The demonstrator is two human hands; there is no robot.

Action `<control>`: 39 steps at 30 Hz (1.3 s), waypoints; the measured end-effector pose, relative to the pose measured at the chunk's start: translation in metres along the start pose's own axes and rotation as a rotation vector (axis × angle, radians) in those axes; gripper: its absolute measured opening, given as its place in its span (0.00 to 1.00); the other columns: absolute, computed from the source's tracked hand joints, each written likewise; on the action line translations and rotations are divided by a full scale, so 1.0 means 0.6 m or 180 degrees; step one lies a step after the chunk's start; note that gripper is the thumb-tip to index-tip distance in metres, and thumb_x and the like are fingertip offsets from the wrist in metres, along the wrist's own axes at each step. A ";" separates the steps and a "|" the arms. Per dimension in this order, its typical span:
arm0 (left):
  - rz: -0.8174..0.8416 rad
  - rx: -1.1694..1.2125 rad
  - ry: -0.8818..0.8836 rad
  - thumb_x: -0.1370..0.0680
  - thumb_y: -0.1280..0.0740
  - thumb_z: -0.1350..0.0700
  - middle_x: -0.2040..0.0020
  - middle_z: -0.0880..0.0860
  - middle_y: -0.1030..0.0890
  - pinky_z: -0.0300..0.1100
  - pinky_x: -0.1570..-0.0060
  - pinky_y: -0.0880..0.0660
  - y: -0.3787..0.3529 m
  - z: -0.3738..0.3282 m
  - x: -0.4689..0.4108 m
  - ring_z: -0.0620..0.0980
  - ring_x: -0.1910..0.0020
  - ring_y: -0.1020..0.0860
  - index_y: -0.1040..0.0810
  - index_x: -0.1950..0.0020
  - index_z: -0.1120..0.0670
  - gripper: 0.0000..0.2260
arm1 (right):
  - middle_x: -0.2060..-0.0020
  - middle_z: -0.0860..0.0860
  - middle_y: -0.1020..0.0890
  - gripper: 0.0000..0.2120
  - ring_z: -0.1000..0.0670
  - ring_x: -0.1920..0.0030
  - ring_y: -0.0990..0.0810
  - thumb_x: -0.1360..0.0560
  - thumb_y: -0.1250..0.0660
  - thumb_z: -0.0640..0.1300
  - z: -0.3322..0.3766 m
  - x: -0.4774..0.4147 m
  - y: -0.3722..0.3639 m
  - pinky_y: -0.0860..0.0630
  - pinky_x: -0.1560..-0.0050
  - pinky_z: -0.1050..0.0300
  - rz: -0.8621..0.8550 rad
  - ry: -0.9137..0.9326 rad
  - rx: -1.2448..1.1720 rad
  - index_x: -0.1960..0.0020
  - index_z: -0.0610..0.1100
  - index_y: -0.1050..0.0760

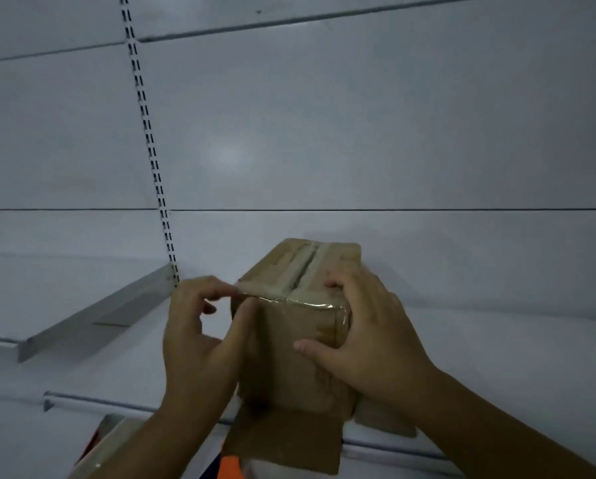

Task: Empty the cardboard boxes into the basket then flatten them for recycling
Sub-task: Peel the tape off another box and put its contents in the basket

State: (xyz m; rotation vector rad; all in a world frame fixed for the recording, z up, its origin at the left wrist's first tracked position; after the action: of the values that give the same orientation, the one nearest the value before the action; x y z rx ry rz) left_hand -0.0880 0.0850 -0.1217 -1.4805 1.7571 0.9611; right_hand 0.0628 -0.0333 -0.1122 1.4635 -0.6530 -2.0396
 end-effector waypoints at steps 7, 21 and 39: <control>0.0338 -0.0294 0.0591 0.39 0.32 0.39 0.57 0.39 0.26 0.33 0.61 0.30 0.001 0.056 0.073 0.37 0.55 0.26 0.30 0.54 0.41 0.17 | 0.40 0.64 0.41 0.37 0.62 0.36 0.44 0.42 0.34 0.69 0.000 0.000 -0.018 0.39 0.38 0.58 0.0202 0.0135 -0.0461 0.38 0.62 0.44; 0.1157 -0.0752 -0.1856 0.25 0.37 0.39 0.37 0.53 0.26 0.45 0.37 0.33 -0.010 0.059 -0.031 0.51 0.36 0.31 0.32 0.33 0.49 0.25 | 0.39 0.64 0.38 0.39 0.66 0.37 0.43 0.41 0.32 0.67 -0.010 0.007 -0.016 0.41 0.39 0.63 0.0049 0.0232 -0.0299 0.35 0.59 0.42; 0.0629 -0.0480 -0.2712 0.22 0.36 0.51 0.59 0.55 0.17 0.40 0.48 0.28 0.002 0.057 -0.026 0.51 0.53 0.25 0.27 0.55 0.54 0.08 | 0.27 0.61 0.48 0.54 0.60 0.32 0.53 0.45 0.30 0.73 0.001 -0.006 0.032 0.47 0.35 0.56 0.1260 0.0490 0.0634 0.29 0.65 0.58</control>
State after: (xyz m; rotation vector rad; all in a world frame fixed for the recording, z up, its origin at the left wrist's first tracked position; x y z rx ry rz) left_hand -0.0863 0.1221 -0.1265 -0.7713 1.2132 1.5598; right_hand 0.0664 -0.0451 -0.0968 1.4456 -1.0138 -1.5806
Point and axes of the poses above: each hand's wrist, its own x-axis away from the middle knuckle, its own y-axis out of the back of the hand, z = x × y, the point moved 1 cm from there along -x, towards the middle knuckle
